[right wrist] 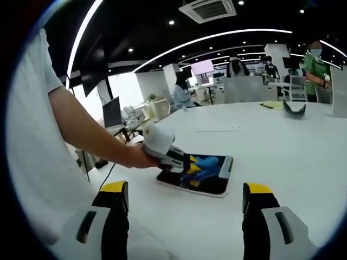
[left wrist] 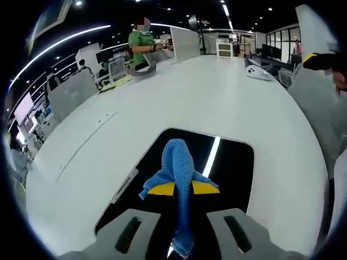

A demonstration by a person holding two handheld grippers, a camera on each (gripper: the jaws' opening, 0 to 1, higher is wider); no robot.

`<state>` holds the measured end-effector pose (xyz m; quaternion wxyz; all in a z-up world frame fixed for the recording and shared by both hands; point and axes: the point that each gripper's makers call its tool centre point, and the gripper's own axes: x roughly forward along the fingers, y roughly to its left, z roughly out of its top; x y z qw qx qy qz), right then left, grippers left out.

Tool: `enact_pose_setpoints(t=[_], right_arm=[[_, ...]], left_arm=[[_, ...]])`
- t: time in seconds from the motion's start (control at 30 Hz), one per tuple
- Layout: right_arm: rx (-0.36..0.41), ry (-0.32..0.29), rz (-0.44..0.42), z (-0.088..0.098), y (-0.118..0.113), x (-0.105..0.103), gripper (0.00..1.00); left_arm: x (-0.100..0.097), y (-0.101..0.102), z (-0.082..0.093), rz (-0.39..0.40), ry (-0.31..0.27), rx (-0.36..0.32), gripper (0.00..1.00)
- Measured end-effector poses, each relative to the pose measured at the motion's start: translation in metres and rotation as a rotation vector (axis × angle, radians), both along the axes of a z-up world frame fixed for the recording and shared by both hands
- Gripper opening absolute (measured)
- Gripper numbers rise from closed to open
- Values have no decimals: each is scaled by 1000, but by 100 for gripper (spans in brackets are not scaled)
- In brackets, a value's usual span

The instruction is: Wipe the mirror surface with the cleaning cloth until all visible marks leave the cleaned area.

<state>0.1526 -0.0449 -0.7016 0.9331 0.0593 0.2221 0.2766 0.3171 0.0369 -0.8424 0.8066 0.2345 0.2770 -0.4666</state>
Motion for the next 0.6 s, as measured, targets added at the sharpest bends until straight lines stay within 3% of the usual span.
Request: enact_pose_setpoints(t=[0.37,0.6], right_arm=[[28,-7,-6,3,3,3,86],[49,19,-5,-1,8,1,88]], left_arm=[[-1,13,-1,24,-3,-8,7],[-3,20,0,52,6,-25,7]])
